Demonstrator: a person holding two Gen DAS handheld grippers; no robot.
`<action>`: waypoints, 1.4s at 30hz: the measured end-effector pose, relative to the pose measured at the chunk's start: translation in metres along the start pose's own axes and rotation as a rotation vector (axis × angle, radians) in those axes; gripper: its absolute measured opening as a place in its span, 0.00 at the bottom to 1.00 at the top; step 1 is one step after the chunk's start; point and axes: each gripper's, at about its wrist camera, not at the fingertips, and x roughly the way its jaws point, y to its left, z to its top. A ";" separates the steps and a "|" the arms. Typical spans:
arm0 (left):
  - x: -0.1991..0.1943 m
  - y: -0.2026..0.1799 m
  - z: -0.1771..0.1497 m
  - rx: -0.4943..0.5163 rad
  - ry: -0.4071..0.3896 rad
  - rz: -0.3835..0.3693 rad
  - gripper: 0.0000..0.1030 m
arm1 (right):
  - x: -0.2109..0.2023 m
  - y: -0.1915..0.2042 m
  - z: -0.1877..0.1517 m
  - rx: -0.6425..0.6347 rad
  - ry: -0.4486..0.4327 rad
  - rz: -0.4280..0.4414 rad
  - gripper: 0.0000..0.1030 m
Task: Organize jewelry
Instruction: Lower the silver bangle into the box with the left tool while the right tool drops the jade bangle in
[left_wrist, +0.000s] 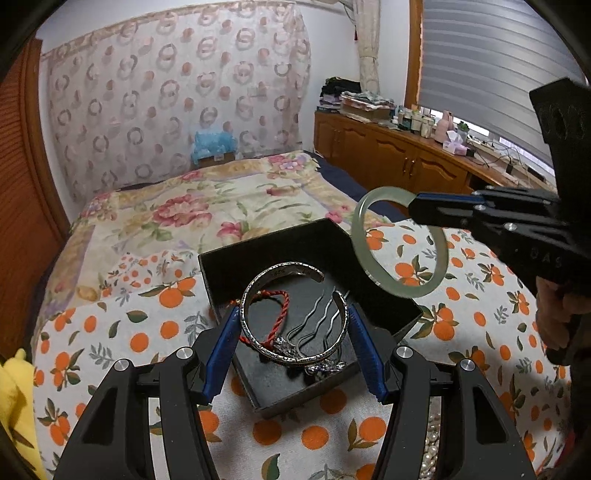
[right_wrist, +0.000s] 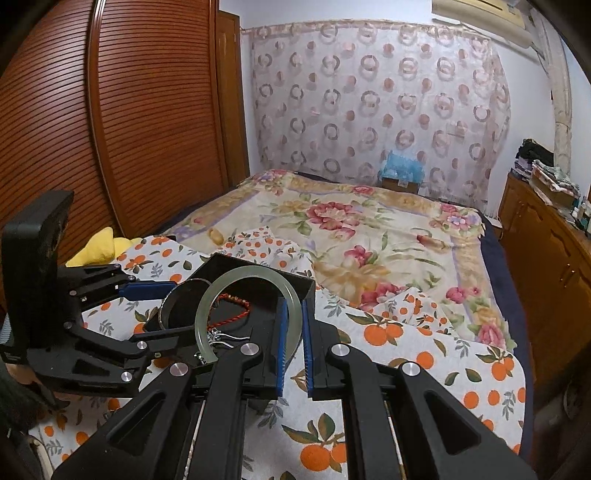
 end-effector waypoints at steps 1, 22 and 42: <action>-0.002 0.002 0.000 -0.011 -0.006 -0.006 0.55 | 0.002 0.001 0.001 -0.001 0.003 0.001 0.09; -0.027 0.054 0.005 -0.102 -0.065 0.134 0.63 | 0.077 0.039 0.007 -0.101 0.127 -0.005 0.09; -0.038 0.045 0.005 -0.083 -0.100 0.117 0.64 | 0.017 0.026 -0.009 0.003 0.046 -0.020 0.11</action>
